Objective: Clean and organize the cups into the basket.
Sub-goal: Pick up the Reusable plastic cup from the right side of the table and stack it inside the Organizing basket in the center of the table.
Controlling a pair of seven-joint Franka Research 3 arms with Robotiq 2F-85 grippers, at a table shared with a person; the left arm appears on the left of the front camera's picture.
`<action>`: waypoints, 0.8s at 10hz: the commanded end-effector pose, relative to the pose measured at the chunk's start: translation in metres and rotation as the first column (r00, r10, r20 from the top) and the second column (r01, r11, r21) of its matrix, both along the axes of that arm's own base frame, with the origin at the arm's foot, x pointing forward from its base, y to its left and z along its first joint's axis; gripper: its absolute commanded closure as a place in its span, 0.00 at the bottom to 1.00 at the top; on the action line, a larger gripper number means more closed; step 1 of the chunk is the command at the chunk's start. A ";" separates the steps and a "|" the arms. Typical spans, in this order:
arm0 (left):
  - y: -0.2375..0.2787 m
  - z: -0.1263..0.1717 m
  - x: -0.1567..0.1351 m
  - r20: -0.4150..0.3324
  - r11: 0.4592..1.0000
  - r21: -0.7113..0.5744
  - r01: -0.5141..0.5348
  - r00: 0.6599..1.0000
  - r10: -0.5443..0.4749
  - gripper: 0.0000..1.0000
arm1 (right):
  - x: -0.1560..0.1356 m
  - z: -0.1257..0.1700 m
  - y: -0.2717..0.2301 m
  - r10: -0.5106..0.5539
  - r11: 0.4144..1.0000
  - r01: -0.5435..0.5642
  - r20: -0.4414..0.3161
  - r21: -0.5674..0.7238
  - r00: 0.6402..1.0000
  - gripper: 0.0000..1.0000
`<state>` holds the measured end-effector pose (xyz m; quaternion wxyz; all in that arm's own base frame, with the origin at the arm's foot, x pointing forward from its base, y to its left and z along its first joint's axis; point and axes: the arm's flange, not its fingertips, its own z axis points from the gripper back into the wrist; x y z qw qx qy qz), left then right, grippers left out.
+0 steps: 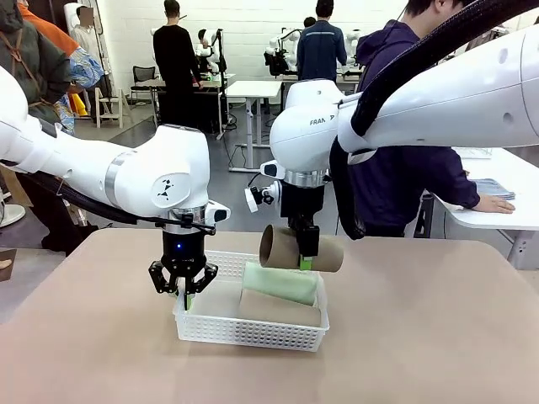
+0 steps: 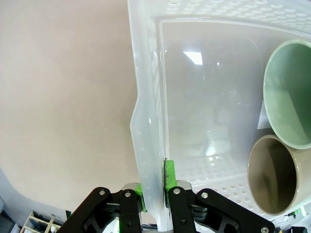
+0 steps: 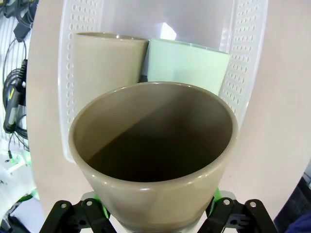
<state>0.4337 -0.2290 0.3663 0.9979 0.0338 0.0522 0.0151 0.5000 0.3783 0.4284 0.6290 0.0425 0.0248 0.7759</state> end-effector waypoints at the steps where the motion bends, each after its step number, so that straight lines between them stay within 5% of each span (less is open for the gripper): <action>1: 0.000 0.003 0.000 0.008 1.000 0.005 0.003 1.000 -0.003 1.00 | -0.006 -0.005 0.006 -0.012 1.000 0.012 0.022 -0.009 1.000 0.15; 8: 0.000 0.003 0.000 0.008 1.000 0.005 0.003 1.000 -0.003 1.00 | -0.025 -0.037 0.033 -0.033 0.999 0.032 0.007 0.031 0.999 0.15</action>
